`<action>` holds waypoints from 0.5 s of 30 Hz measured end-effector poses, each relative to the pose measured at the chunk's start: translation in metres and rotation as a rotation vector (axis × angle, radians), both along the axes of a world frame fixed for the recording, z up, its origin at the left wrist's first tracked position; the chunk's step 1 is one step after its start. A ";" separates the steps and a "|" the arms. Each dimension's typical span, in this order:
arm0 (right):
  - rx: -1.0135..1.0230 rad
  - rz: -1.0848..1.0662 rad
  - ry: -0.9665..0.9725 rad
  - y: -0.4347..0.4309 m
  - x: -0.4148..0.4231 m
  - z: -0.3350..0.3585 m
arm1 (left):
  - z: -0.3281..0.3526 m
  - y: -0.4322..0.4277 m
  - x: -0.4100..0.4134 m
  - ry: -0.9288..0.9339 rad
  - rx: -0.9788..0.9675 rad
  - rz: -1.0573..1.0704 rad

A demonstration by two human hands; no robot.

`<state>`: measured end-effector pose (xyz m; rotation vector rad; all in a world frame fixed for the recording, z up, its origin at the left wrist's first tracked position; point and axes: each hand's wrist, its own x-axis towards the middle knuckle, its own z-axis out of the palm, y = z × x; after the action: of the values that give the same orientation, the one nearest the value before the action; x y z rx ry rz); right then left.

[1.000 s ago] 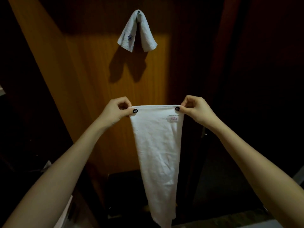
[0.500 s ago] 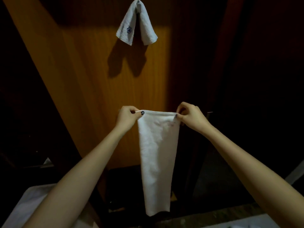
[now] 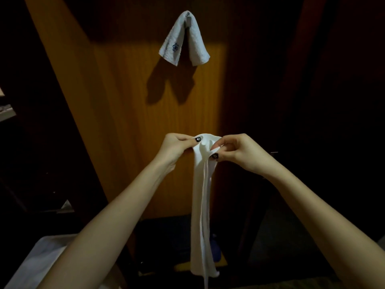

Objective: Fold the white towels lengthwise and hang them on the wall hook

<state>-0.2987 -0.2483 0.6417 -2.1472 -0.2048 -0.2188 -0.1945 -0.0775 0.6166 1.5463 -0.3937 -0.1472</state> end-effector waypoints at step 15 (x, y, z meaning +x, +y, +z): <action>-0.331 -0.145 -0.439 0.006 0.018 0.010 | 0.018 0.007 -0.011 -0.073 -0.071 -0.219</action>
<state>-0.2808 -0.2422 0.6517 -2.4197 -0.3571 -0.7910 -0.2053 -0.0704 0.6341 1.4387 -0.6200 -0.2453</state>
